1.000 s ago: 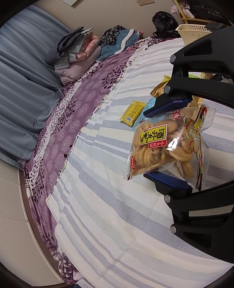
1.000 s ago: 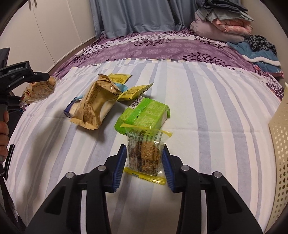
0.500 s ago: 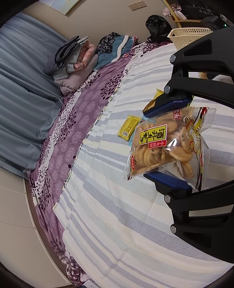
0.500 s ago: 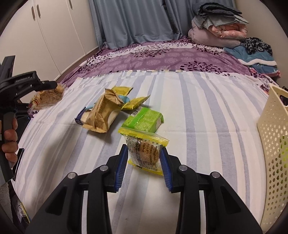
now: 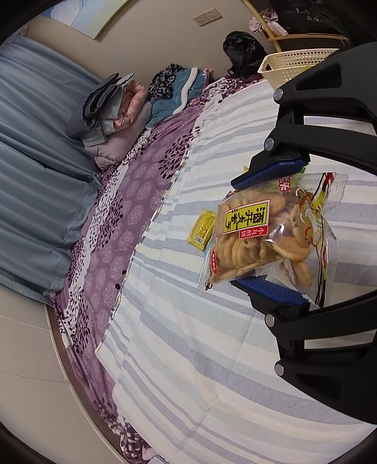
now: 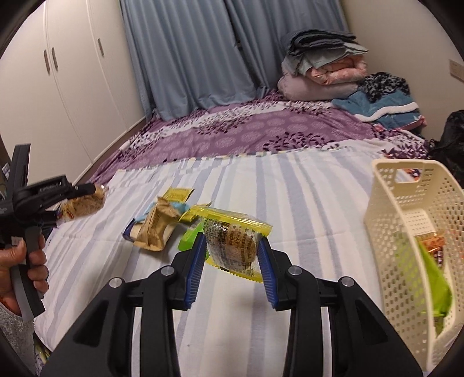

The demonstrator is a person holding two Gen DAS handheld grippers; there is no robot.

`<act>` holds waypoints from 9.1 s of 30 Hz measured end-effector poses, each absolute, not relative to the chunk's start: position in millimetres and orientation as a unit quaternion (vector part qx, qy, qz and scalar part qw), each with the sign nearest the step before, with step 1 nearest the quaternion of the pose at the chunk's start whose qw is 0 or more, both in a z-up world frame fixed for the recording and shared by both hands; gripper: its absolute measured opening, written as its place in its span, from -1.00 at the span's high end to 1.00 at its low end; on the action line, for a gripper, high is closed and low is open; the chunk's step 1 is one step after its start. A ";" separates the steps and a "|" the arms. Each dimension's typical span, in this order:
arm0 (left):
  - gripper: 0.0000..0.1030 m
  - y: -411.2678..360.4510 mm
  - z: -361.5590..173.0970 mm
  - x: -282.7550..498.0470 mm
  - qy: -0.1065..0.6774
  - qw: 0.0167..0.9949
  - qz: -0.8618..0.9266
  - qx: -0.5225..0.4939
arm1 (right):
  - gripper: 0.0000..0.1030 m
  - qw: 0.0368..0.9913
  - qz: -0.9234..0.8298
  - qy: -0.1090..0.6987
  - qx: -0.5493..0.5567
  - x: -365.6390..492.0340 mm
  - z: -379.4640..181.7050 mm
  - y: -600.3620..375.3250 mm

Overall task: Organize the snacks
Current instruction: 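Carry the green-wrapped cake into the basket and release it with the right gripper, then carry the cookie bag to the basket and release it with the left gripper, then move both grippers back toward the remaining snacks on the bed, then grasp the tan bread bag with the left gripper while the right grasps the lime-green packet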

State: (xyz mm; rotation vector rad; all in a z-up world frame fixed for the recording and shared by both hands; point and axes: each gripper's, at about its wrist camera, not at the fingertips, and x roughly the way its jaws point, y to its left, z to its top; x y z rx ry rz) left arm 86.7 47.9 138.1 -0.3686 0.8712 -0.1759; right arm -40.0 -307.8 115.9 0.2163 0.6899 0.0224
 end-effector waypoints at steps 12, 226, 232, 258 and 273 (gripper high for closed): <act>-0.21 4.3 154.4 77.4 0.414 0.889 -0.122 -0.153 | 0.30 0.944 -0.086 0.283 0.149 -92.6 141.4 -393.8; -0.03 -31.5 66.6 133.2 0.444 0.882 -0.156 -0.019 | -0.86 0.900 0.017 0.430 0.061 14.4 34.7 -285.2; -0.03 -10.2 83.6 123.1 0.440 0.887 -0.135 -0.032 | -0.86 0.897 0.047 0.437 0.047 43.3 28.6 -256.5; -0.03 37.3 86.8 86.5 0.439 0.889 -0.107 -0.072 | -0.31 0.890 0.027 0.455 0.010 108.4 1.1 -210.7; -0.03 22.0 101.6 77.1 0.428 0.894 -0.119 -0.063 | -0.21 0.896 0.041 0.441 0.042 67.9 19.5 -228.9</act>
